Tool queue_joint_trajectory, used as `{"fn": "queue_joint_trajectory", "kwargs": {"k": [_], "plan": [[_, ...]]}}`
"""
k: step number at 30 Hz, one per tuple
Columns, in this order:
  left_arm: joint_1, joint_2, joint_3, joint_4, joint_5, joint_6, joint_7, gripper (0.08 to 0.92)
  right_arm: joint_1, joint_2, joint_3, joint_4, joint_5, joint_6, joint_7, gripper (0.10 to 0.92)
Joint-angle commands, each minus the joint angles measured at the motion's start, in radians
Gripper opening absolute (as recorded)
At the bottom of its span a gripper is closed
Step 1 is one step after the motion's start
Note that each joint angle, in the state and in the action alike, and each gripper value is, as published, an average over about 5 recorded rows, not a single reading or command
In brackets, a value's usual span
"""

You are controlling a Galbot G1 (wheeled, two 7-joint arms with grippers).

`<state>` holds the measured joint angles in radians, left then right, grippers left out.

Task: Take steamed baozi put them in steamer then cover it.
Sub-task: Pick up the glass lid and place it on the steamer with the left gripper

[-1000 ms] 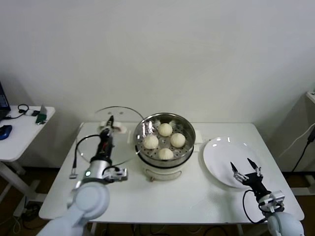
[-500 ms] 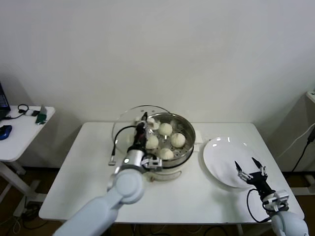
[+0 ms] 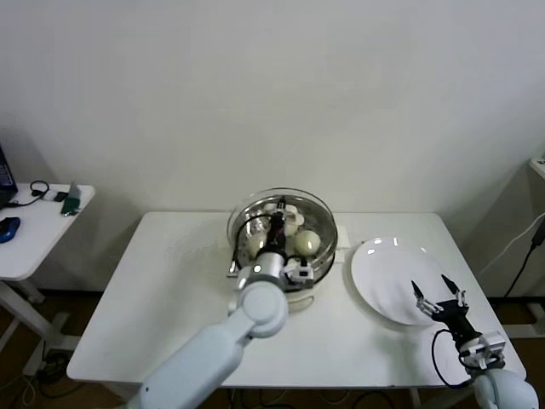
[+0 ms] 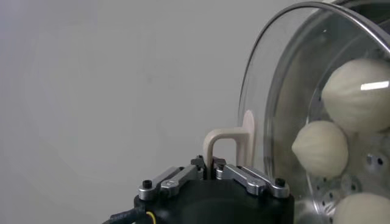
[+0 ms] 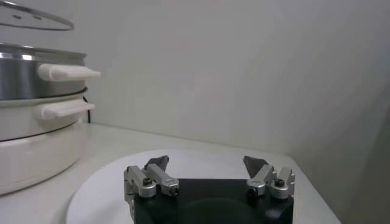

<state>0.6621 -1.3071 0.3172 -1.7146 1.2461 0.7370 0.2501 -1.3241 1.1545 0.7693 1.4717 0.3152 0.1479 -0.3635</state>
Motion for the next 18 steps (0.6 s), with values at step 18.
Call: {"fn": "queue_joint_trajectory", "kwargs": {"k": [18], "plan": [[-0.021,-0.041,0.025,0.148,-0.032,0.048,-0.099,0.147,0.001,0.023,0.005,-0.005,-0.01,0.003,-0.022,0.823]]}}
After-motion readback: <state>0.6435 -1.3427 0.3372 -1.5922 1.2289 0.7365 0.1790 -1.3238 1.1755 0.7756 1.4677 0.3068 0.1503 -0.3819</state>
